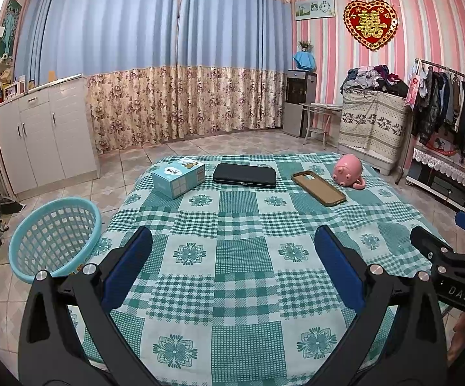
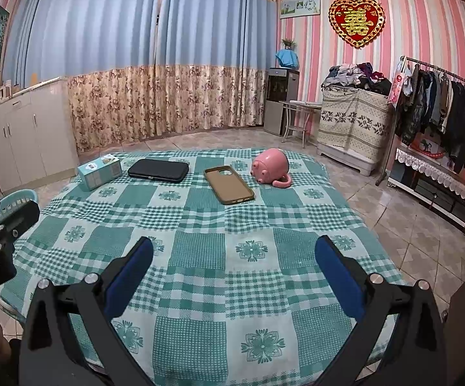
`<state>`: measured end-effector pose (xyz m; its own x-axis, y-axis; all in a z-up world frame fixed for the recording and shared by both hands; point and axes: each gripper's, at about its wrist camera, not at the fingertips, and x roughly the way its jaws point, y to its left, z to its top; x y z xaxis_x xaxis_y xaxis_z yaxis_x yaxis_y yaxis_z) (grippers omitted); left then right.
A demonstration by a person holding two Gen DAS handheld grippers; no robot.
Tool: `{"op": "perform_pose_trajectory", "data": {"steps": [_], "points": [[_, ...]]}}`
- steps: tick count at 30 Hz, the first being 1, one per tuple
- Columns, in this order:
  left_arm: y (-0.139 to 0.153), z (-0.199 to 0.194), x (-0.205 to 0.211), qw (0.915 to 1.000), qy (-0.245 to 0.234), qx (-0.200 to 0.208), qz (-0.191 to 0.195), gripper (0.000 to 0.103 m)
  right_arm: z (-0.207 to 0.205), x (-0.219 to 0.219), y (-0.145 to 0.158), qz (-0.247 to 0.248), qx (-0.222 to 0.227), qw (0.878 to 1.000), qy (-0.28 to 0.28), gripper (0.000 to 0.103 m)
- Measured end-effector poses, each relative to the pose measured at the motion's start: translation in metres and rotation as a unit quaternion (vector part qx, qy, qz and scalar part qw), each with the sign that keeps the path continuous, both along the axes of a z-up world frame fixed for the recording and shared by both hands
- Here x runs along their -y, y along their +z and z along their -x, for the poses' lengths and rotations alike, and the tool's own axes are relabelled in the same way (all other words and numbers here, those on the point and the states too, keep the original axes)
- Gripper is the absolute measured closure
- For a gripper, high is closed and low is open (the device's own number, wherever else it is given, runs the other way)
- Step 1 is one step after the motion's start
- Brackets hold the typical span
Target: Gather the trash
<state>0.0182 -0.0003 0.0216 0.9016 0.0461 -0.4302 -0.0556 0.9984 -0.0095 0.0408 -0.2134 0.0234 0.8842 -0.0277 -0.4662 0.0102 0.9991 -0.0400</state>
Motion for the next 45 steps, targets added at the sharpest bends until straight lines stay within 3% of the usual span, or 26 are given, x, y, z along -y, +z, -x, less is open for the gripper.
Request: {"op": "perform_pose_trajectory", "data": {"steps": [45], "points": [[-0.0012,-0.0019,-0.0004,0.9999,0.013,0.006,-0.002,0.005,-0.0038,-0.003,-0.003,-0.004,-0.003,1.0,0.007,0.005]]}}
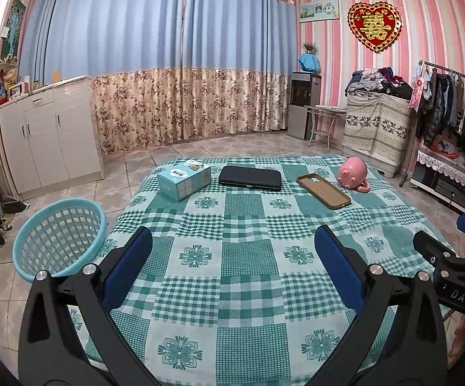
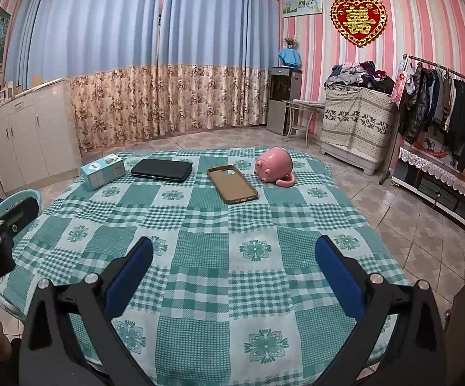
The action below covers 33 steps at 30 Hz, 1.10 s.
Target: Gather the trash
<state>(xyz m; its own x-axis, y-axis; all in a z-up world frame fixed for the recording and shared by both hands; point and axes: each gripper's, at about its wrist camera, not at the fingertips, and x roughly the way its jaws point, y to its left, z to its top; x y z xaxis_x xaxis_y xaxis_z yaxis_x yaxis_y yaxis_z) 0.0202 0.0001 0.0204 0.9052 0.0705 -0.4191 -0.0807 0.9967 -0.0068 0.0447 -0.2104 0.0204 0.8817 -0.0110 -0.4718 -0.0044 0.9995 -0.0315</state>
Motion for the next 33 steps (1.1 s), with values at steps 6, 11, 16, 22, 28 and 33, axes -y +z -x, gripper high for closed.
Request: {"op": "perform_pose_trajectory", "data": {"steps": [6,11,16,22,28,33], "points": [[0.0004,0.0005,-0.0005,1.0,0.0,0.002,0.001,0.005,-0.0005,-0.0001,0.0007,0.001,0.001,1.0,0.0,0.005],[0.0012,0.0001,-0.0005,1.0,0.001,0.001,0.001,0.005,0.0008,-0.0016,0.0013,0.004,0.001,1.0,0.003,0.005],[0.0014,0.0004,-0.0005,1.0,0.001,0.002,0.0,0.005,0.0016,-0.0016,0.0018,0.005,0.002,1.0,0.004,0.005],[0.0015,0.0006,-0.0009,1.0,0.001,0.002,0.0,0.005,0.0017,-0.0018,0.0019,0.005,0.002,1.0,0.003,0.005],[0.0019,0.0006,-0.001,1.0,0.001,0.003,0.001,0.005,0.0011,-0.0011,0.001,0.004,0.003,1.0,0.002,0.005],[0.0027,0.0003,-0.0007,1.0,0.002,0.005,-0.003,0.005,0.0009,-0.0008,0.0002,0.005,0.001,1.0,0.003,0.005]]}}
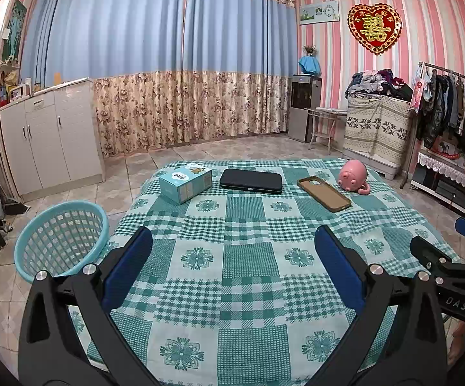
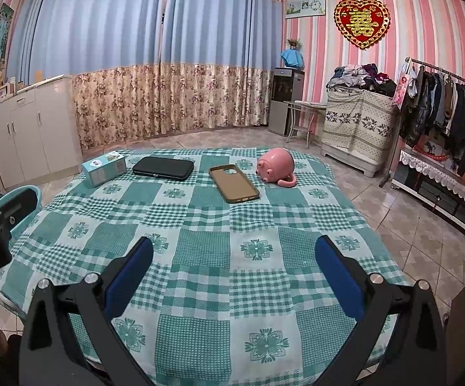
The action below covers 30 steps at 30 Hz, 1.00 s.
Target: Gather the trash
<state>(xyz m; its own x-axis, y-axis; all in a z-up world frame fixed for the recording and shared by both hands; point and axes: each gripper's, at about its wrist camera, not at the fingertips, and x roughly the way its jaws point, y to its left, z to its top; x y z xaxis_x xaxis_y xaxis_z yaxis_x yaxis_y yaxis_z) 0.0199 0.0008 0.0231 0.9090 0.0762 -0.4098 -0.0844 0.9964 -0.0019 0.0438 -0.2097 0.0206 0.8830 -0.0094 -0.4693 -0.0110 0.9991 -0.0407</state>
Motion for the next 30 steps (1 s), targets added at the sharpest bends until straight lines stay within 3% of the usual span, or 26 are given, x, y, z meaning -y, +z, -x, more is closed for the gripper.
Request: {"op": "perform_pose_trajectory", "data": {"steps": [30], "points": [[0.0032,-0.001,-0.0003,1.0,0.003,0.004,0.002,0.005,-0.0021,0.0004,-0.0059,-0.003,0.0,1.0,0.002,0.005]]}}
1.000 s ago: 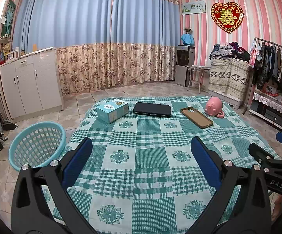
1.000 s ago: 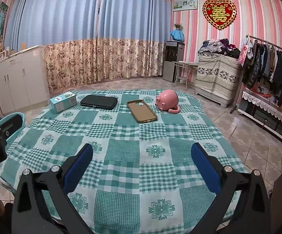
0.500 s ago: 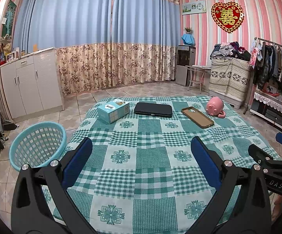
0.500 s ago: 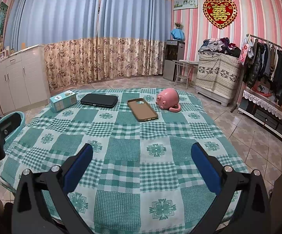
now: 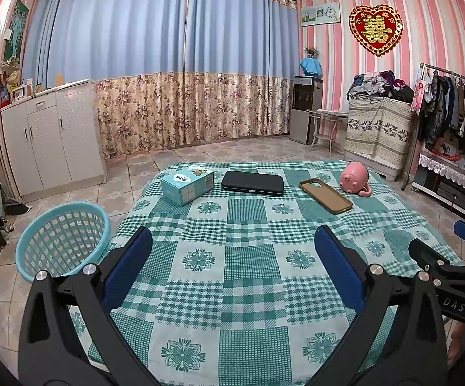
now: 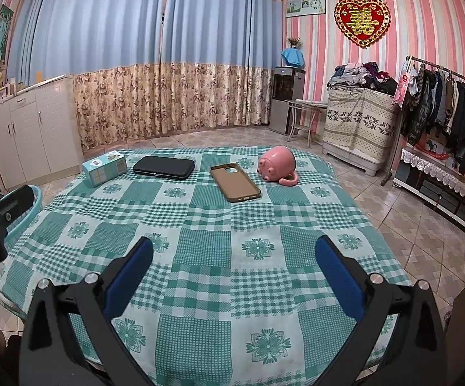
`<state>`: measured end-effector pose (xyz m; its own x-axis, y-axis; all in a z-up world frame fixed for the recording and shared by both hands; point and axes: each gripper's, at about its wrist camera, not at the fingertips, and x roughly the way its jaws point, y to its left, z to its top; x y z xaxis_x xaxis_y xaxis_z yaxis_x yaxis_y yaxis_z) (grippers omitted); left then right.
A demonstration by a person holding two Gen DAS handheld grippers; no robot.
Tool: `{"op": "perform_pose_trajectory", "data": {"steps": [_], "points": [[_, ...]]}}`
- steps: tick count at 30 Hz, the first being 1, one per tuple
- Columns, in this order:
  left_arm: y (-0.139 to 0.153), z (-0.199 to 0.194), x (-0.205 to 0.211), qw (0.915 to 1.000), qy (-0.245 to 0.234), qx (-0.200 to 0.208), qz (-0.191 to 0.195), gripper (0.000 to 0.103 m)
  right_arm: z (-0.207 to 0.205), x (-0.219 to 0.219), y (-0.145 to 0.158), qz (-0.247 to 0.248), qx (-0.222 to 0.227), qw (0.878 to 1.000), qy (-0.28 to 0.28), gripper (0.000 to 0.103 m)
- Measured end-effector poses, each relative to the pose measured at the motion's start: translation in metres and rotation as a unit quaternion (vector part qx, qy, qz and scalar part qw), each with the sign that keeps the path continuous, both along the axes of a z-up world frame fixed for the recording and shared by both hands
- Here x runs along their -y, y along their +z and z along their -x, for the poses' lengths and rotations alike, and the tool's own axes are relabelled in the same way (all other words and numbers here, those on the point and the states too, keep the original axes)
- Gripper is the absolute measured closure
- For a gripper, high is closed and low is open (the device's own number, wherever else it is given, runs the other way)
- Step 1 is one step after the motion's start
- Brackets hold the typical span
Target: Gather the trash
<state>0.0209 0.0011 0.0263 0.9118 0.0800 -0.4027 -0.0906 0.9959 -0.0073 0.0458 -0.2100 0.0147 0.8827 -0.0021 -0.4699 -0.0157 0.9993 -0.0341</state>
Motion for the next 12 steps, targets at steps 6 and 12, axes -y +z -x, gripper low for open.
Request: {"op": "perform_pose_trajectory", "data": {"steps": [6,12], "points": [[0.0009,-0.0005,0.0015,1.0,-0.001,0.001,-0.001,0.005,0.0002,0.0004,0.0007,0.0,0.0,1.0,0.0,0.005],[0.0001,-0.0011,0.0039,1.0,-0.001,-0.001,-0.003,0.005,0.0001,0.0007,0.0006,0.0,-0.001,1.0,0.0,0.005]]}}
